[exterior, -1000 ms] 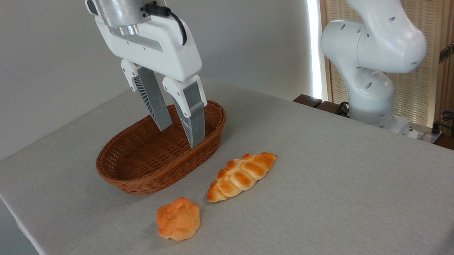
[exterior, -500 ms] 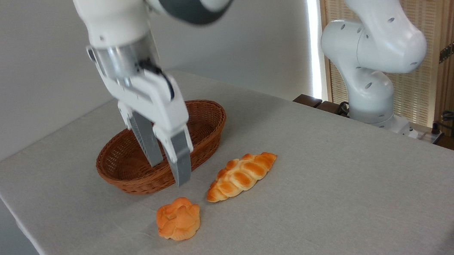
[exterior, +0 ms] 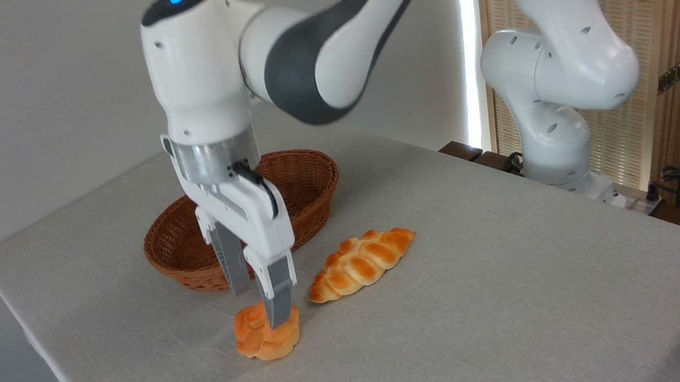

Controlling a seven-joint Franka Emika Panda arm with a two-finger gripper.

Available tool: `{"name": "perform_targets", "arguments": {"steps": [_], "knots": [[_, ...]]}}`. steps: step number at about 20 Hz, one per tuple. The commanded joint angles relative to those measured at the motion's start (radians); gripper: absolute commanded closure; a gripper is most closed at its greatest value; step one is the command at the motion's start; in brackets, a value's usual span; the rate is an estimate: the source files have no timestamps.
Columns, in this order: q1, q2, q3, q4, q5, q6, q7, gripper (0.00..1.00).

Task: Put bread into the basket
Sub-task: 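Move the gripper down over the small round bread roll, then close the gripper on the round bread roll and lift it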

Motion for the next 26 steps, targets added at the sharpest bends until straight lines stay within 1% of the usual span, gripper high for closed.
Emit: {"name": "perform_targets", "arguments": {"steps": [1, 10, 11, 12, 13, 14, 15, 16, 17, 20, 21, 23, 26], "knots": [[0.003, 0.012, 0.0, -0.023, -0.002, 0.054, 0.013, 0.0], [0.003, 0.035, -0.001, -0.034, 0.0, 0.054, 0.016, 0.01], [0.003, 0.036, 0.0, -0.036, 0.0, 0.055, 0.016, 0.05], [0.003, 0.037, -0.001, -0.036, 0.0, 0.055, 0.016, 0.19], [0.003, 0.039, 0.0, -0.036, -0.001, 0.055, 0.016, 0.27], [0.003, 0.039, 0.0, -0.036, -0.002, 0.055, 0.016, 0.39], [0.003, 0.039, 0.0, -0.036, -0.002, 0.055, 0.016, 0.45], [0.004, 0.039, 0.0, -0.036, -0.002, 0.055, 0.016, 0.53], [0.006, 0.039, 0.0, -0.036, -0.002, 0.055, 0.018, 0.57], [0.011, 0.042, 0.0, -0.036, 0.003, 0.055, 0.016, 0.75], [0.011, 0.048, 0.0, -0.036, 0.018, 0.054, 0.016, 0.76], [0.011, 0.048, 0.0, -0.036, 0.032, 0.054, 0.015, 0.76], [0.011, 0.052, 0.0, -0.036, 0.032, 0.054, 0.013, 0.76]]}}
